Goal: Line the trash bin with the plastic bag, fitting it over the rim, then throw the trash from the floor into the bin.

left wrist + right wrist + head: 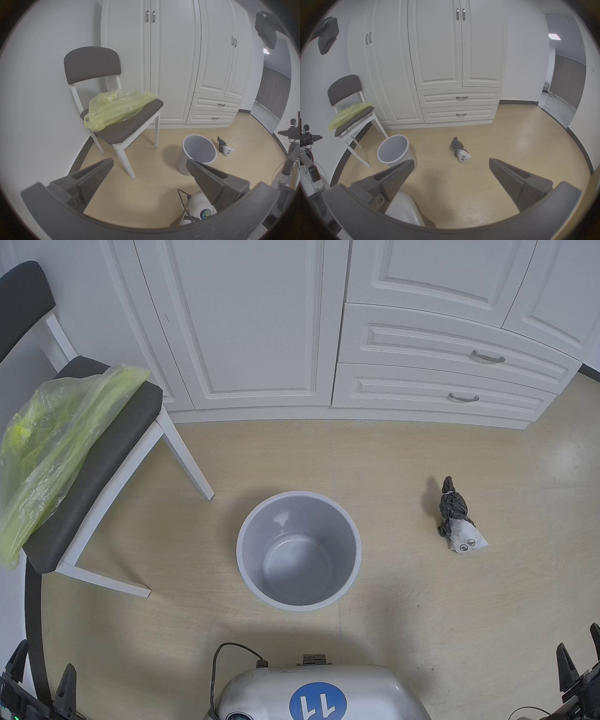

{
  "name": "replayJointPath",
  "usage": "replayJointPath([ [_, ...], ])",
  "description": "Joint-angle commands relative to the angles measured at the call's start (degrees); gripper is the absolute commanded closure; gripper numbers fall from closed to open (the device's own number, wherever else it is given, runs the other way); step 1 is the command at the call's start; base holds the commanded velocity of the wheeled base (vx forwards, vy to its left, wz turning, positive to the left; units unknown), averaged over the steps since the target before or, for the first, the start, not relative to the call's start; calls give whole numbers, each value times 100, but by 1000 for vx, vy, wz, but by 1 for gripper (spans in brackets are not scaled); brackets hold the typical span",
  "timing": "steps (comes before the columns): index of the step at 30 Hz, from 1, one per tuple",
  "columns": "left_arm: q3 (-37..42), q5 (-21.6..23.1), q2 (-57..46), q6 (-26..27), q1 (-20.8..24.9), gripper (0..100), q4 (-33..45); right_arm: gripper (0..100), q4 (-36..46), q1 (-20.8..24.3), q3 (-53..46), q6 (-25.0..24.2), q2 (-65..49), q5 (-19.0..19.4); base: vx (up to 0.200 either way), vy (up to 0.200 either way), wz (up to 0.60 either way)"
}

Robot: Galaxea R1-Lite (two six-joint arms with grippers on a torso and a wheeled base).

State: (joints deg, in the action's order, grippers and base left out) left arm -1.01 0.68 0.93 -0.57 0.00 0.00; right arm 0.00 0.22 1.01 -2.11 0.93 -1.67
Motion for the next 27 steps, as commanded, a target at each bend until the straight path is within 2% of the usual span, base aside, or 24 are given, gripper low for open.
replayJointPath([
  [1, 101, 2, -93, -4, 0, 0, 0, 0, 0, 4, -84, 0, -93, 0, 0, 0, 0],
  [19, 101, 11, -93, 40, 0, 0, 0, 0, 0, -4, -84, 18, -84, -9, 0, 0, 0],
  [27, 101, 46, -93, 136, 0, 0, 0, 0, 9, -22, -92, 237, -84, 18, 0, 0, 0],
])
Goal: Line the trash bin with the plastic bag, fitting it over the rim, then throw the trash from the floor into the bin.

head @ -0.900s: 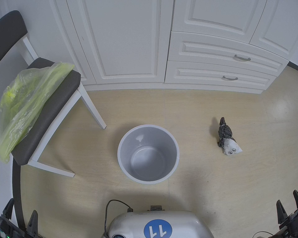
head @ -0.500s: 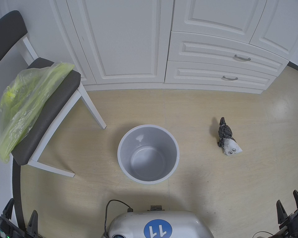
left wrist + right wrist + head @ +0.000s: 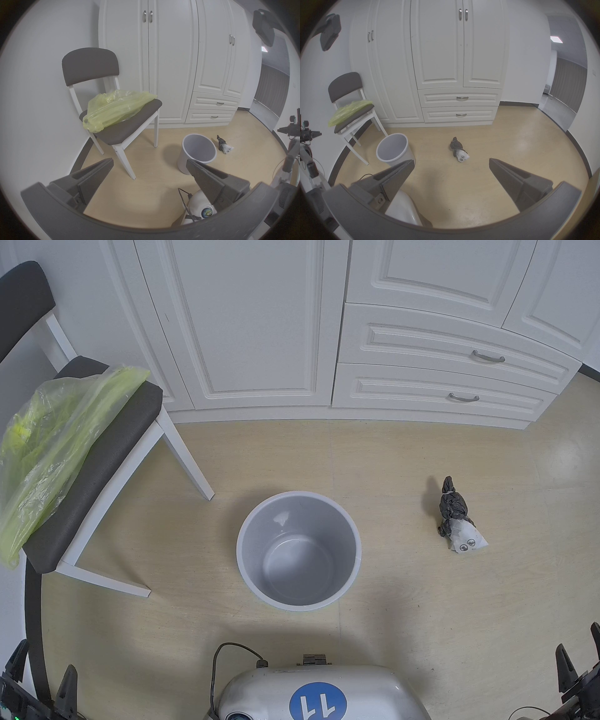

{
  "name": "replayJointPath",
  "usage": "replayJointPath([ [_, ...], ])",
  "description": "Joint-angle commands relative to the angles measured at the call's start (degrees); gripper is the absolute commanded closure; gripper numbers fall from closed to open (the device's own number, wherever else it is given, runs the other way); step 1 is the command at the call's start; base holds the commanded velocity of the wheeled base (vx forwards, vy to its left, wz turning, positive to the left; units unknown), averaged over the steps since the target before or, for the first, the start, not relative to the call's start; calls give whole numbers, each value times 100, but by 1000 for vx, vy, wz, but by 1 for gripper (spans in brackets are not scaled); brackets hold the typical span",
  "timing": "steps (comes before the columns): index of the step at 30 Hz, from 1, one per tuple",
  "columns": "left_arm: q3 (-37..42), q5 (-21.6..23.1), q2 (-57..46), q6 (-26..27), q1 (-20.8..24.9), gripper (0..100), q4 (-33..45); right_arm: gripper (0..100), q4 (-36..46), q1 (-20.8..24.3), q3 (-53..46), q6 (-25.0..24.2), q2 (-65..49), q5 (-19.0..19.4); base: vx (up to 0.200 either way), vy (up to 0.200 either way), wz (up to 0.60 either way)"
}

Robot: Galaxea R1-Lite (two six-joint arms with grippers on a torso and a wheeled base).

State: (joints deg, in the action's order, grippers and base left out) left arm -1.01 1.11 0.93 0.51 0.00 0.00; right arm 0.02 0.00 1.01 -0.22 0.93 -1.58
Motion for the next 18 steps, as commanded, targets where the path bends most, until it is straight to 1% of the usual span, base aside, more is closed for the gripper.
replayJointPath([
  [1, 101, 38, -93, 72, 0, 0, -9, 0, 6, 0, -92, 83, -84, 35, 0, 0, 0],
  [4, 101, 170, -93, 230, -9, 0, -35, 0, 6, 0, -92, 224, -84, 141, 0, 0, 0],
  [8, 101, 144, -93, 195, -9, 0, -35, 0, -2, 0, -92, 215, -93, 150, 0, 0, 0],
  [9, 75, 56, -93, 10, -9, 0, -79, 0, -11, 9, -92, -13, -93, 97, 0, 0, 0],
  [10, 40, 30, -93, -78, 0, 0, -167, 0, -2, 18, -92, -101, -93, 88, 0, 0, 0],
  [12, -593, 30, -75, -605, 9, 0, -844, 0, -11, 18, -92, -163, -93, 79, 0, 0, 0],
  [13, -883, 21, -5, -622, 44, 0, -914, 0, -11, 18, -92, -145, -93, 79, 0, 0, 0],
  [14, -1252, 21, 136, -464, 79, 0, -826, 0, -11, 9, -92, -136, -93, 79, 0, 0, 0],
  [16, -2035, -85, 593, 72, 229, 0, -448, 0, -108, 0, -66, 31, -93, 123, 0, 0, 0],
  [17, -2096, -93, 628, 107, 246, 0, -413, 0, -134, 0, -48, 40, -93, 132, 0, 0, 0],
  [18, -2746, -322, 1085, 265, 404, 0, -35, 0, -741, 18, 356, 75, -66, 334, 0, 0, 0],
])
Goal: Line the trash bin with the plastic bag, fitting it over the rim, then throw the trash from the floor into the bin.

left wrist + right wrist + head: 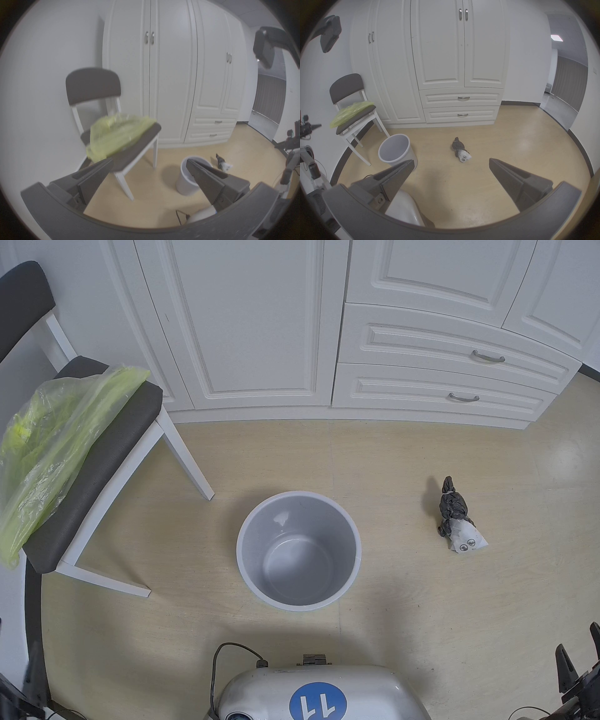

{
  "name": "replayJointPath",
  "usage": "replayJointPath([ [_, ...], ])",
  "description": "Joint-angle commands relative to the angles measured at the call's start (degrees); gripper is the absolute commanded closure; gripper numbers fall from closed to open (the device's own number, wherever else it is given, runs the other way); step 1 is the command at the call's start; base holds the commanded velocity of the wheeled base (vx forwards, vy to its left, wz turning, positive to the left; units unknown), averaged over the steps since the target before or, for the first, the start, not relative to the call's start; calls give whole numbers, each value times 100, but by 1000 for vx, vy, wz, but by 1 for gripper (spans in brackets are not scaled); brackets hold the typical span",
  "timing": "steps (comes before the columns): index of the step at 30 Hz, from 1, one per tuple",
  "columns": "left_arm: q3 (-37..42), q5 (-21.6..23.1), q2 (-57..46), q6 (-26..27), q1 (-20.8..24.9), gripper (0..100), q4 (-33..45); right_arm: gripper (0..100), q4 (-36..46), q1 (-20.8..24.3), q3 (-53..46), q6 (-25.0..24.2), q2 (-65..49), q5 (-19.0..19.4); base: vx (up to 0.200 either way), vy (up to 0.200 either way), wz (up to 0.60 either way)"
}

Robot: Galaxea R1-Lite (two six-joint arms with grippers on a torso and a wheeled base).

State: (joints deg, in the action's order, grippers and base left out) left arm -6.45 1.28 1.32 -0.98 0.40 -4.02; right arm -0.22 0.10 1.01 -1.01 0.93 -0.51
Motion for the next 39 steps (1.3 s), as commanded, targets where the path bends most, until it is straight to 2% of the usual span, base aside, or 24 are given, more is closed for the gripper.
replayJointPath([
  [1, -2519, -506, 1283, 440, 443, 0, 569, 0, -954, 34, 584, 145, 4, 420, 0, 0, 0],
  [3, -3196, -901, 1907, 484, 513, 0, 1053, 0, -910, -1, 1200, 180, 417, 1000, 0, 0, 0],
  [4, -3433, -1051, 2180, 493, 522, 0, 1255, 0, -822, -27, 1428, 180, 681, 1123, 0, 0, 0],
  [8, -4154, -1587, 3314, 774, 470, 0, 1958, 0, -426, -177, 2500, 171, 2500, 1185, 0, 0, 0],
  [9, -4163, -1596, 3349, 801, 470, 0, 1976, 0, -418, -177, 2544, 171, 2579, 1185, 0, 0, 0],
  [10, -4233, -1710, 3771, 1302, 408, 0, 2072, 0, -382, -186, 3045, 171, 3458, 1123, 0, 0, 0],
  [11, -4233, -1728, 3832, 1398, 399, 0, 2063, 0, -382, -186, 3116, 171, 3581, 1106, 0, 0, 0],
  [12, -4233, -1807, 4096, 1890, 320, 0, 2063, 0, -418, -186, 3458, 180, 4205, 1009, 0, 0, 0],
  [14, -4224, -1824, 4219, 2093, 276, 0, 2072, 0, -426, -186, 3590, 180, 4434, 965, 0, 0, 0],
  [15, -4154, -1824, 4491, 2682, 188, 0, 2090, 0, -453, -142, 3801, 189, 4935, 895, 0, 0, 0],
  [18, -3934, -1842, 4781, 3446, 197, 0, 2028, 0, -461, -106, 3748, 145, 5216, 939, 0, 0, 0],
  [20, -3873, -1859, 4957, 3719, 215, 0, 1976, 0, -479, -89, 3757, 180, 5383, 992, 0, 0, 0],
  [23, -3794, -2167, 5326, 3886, 311, 0, 1870, 0, -558, -27, 3696, 233, 5603, 1000, 0, 0, 0],
  [25, -3785, -2510, 5520, 3947, 601, 0, 1800, 0, -664, -19, 3617, 242, 5620, 1009, 0, 0, 0],
  [26, -3785, -2510, 5520, 3947, 601, 0, 1800, 0, -664, -19, 3617, 242, 5620, 1009, 0, 0, 0],
  [27, -3794, -2800, 5625, 3982, 777, 0, 1738, 0, -743, -19, 3590, 251, 5629, 1009, 0, 0, 0],
  [28, -3811, -3301, 5854, 4079, 962, 0, 1580, 0, -901, -19, 3573, 242, 5664, 1018, 0, 0, 0],
  [29, -3811, -3301, 5854, 4079, 962, 0, 1580, 0, -901, -19, 3573, 242, 5664, 1018, 0, 0, 0],
  [30, -3820, -3696, 6135, 4264, 1050, 0, 1352, 0, -1006, -19, 3529, 242, 5708, 1027, 0, 0, 0],
  [31, -3811, -3802, 6240, 4360, 1058, 0, 1202, 0, -1042, -19, 3494, 251, 5717, 1018, 0, 0, 0],
  [39, -3776, -3890, 6759, 4756, 1058, 0, 613, 0, -1252, -106, 3441, 259, 5770, 1027, 0, 0, 0],
])
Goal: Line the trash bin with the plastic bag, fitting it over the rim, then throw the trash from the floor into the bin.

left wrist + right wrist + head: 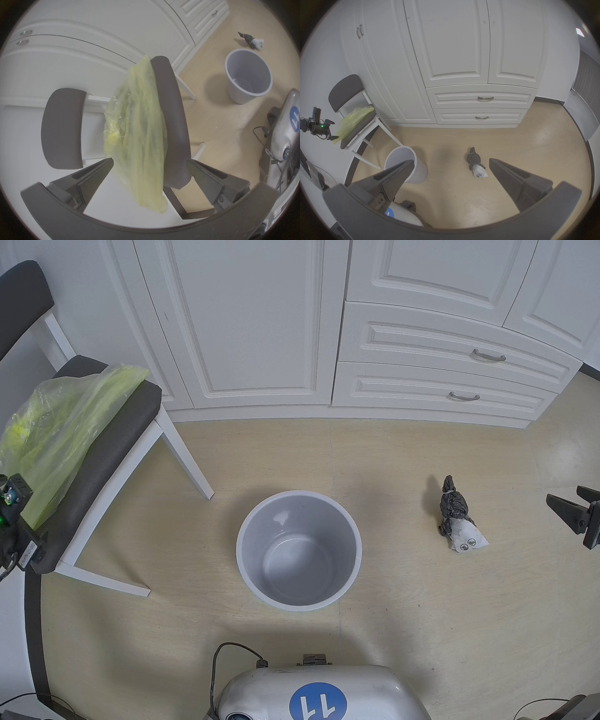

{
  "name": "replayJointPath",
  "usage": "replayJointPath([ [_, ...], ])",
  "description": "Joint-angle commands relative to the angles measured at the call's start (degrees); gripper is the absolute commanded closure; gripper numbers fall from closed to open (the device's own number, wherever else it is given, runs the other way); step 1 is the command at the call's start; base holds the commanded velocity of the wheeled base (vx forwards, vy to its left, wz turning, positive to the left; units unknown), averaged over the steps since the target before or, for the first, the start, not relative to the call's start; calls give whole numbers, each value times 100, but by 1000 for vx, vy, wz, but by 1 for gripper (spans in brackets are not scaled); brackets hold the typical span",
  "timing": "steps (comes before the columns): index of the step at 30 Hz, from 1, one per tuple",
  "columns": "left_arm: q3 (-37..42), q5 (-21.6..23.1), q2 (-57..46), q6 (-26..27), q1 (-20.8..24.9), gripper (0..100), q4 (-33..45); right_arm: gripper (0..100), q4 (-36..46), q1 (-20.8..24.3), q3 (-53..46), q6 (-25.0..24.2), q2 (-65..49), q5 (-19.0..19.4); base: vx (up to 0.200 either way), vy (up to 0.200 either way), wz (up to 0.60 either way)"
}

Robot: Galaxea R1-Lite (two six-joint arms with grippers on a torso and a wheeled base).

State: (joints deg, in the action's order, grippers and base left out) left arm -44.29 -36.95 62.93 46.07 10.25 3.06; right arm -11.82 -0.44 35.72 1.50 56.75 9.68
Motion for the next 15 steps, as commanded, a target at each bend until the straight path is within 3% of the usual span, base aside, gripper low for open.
replayJointPath([
  [1, 8, -84, 633, 51, 73, 0, -104, 0, -101, -62, -30, 8, 196, 8, 0, 0, 0],
  [10, 61, -524, 1090, 148, 3, 0, -930, 0, -110, -79, 5, 8, 293, 8, 0, 0, 0],
  [15, 201, -620, 1072, 588, -305, 0, -1282, 0, -127, -79, 32, 8, 355, 8, 0, 0, 0],
])
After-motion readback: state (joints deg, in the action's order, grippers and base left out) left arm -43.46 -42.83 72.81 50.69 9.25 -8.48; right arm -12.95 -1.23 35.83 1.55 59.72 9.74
